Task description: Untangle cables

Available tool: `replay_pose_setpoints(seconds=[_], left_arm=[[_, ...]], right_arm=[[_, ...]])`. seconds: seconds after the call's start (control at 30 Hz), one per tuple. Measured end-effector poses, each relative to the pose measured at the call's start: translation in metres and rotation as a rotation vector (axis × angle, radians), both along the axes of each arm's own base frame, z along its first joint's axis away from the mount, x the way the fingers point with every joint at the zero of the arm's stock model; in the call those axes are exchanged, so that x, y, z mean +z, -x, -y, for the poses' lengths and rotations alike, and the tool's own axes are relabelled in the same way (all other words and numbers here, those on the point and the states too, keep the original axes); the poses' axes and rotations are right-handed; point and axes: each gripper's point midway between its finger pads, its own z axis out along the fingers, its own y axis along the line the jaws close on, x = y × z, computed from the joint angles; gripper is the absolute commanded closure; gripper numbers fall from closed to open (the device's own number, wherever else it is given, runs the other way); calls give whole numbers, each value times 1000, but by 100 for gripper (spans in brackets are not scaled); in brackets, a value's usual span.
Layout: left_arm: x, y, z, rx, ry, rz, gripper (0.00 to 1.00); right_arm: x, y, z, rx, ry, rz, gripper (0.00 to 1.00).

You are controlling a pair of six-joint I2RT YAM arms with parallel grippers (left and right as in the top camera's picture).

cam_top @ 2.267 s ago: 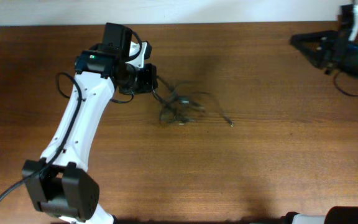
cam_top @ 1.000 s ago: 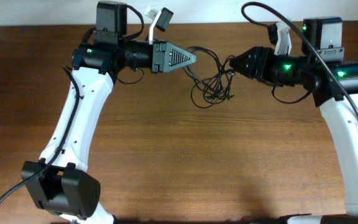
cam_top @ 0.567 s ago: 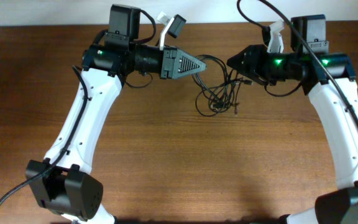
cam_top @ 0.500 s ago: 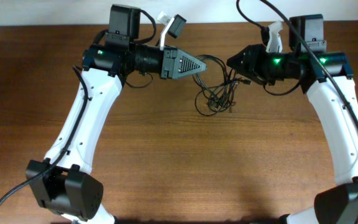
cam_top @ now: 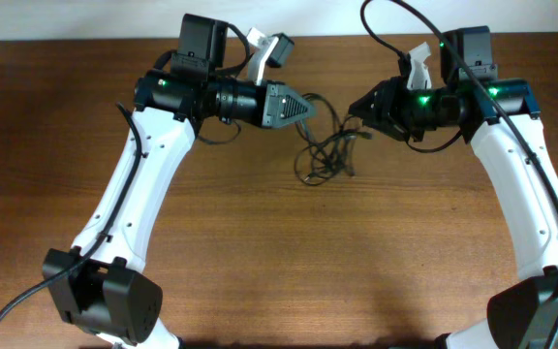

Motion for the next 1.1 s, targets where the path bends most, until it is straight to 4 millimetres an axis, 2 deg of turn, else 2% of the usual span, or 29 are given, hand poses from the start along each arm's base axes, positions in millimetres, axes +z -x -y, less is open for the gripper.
replay_pose_setpoints(seconds=[0.17,0.27,0.43,0.57,0.67,0.8,0.97,1.1], left_arm=[[-31,-5,-11,84,-190,2,100],[-44,-4,-8,102,-284,21,100],[-51,-3,-4,107,-349,53,100],[-53,-5,-7,120,-367,59,100],[-53,-5,-8,121,-370,61,100],[-54,-5,-8,120,-372,56,100],[-55,-4,-9,124,-382,52,100],[-57,-6,-12,134,-398,54,100]], right_arm=[[-7,0,3,-14,19,-15,53],[-25,-3,-3,-11,27,-54,53],[-56,-13,-15,-4,28,-115,52],[-70,-25,-18,-14,17,-126,52],[-75,-36,-23,-5,-5,-100,52],[-63,-50,-30,-2,-58,-28,52],[-66,-38,-42,26,-69,-74,52],[-78,-21,-53,49,-50,-154,53]])
